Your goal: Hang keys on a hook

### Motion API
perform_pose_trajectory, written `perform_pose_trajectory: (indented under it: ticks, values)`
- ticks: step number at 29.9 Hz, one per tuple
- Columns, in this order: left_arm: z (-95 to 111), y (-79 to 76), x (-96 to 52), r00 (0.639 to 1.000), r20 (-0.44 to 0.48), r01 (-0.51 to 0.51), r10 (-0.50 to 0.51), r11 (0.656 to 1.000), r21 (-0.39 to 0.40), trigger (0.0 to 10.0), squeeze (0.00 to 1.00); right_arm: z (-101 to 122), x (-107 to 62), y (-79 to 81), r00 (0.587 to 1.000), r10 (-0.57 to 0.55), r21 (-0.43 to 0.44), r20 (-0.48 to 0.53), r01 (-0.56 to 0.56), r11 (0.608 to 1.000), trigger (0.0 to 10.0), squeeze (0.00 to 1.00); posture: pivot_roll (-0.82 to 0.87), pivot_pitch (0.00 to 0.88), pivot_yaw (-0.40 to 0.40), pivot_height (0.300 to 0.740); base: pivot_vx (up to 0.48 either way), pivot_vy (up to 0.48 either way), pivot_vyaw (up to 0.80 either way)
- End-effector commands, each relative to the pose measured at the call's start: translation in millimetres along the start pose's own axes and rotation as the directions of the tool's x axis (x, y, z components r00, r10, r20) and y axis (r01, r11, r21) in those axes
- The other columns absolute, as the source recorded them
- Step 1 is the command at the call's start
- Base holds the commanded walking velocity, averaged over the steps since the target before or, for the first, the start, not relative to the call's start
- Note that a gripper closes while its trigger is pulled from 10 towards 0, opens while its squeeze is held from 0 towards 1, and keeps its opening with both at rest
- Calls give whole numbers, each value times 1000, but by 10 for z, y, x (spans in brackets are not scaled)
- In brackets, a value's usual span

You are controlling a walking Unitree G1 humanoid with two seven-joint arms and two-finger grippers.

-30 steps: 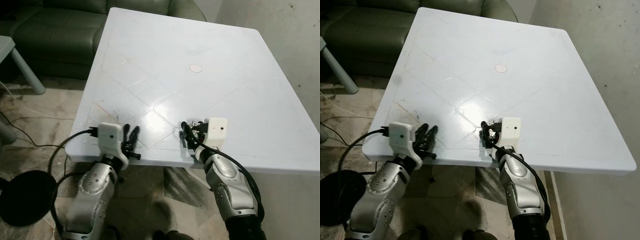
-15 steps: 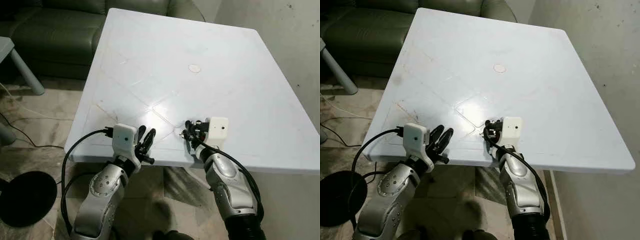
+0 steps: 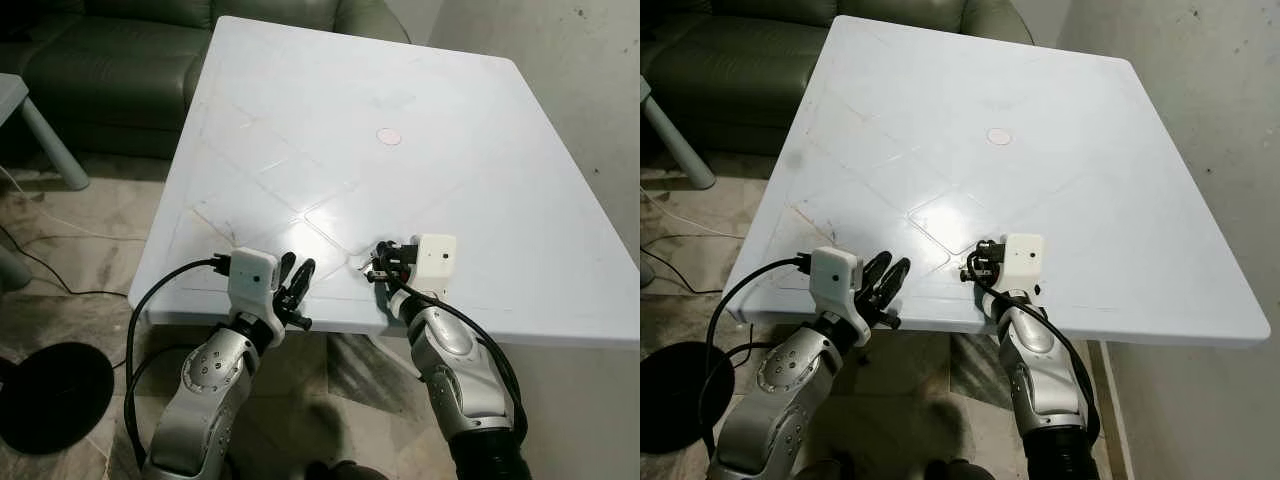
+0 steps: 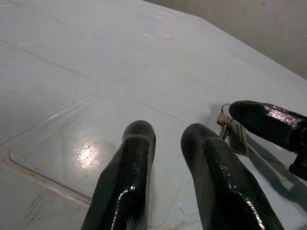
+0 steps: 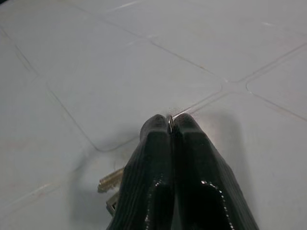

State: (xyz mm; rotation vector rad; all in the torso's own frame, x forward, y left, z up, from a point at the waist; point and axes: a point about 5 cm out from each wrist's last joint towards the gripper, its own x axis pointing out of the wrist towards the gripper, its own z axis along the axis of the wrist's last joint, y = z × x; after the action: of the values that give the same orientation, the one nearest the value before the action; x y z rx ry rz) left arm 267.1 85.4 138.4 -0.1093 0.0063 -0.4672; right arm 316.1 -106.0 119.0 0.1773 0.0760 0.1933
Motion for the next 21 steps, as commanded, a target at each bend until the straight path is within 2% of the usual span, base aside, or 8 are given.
perform_pose_trajectory:
  ticks: [1,7,8,14,15,19,20,21]
  values:
    - [10,-43,-20,1000,-2,18,-18,1000,1,10000,0,-52,-22,-41,999,-18,-11,-32,18,1000,10000,0,47,190,-133,740,0,0,0]
    - [7,-45,-21,1000,-3,18,-18,1000,0,10000,0,-71,-12,-54,998,-43,-17,-45,42,999,10000,0,47,192,-132,740,0,0,0]
    - [7,-46,-22,1000,-3,17,-17,1000,0,10000,0,-69,-6,-72,997,-67,-18,-46,66,998,10000,1000,48,192,-133,740,0,0,0]
    - [7,-46,-26,1000,-4,16,-16,1000,-2,10000,0,-87,4,-79,994,-83,-47,-76,79,996,10000,914,47,193,-132,740,0,0,0]
    - [8,-45,-25,1000,-4,16,-16,1000,-2,10000,0,-90,4,-71,994,-75,-39,-80,72,997,10000,0,47,193,-132,740,0,0,0]
    - [11,-47,-17,1000,-2,16,-16,1000,-3,10000,0,-87,-3,-74,994,-84,-30,-73,82,996,10000,0,47,193,-132,740,0,0,0]
    - [12,-47,-17,1000,-2,16,-16,1000,-3,10000,0,-83,-6,-72,994,-83,-26,-69,82,996,2314,0,46,194,-132,740,0,0,0]
    - [12,-47,-17,1000,-2,16,-16,1000,-3,10000,0,-83,-6,-72,994,-83,-26,-69,82,996,2314,0,46,194,-132,740,0,0,0]
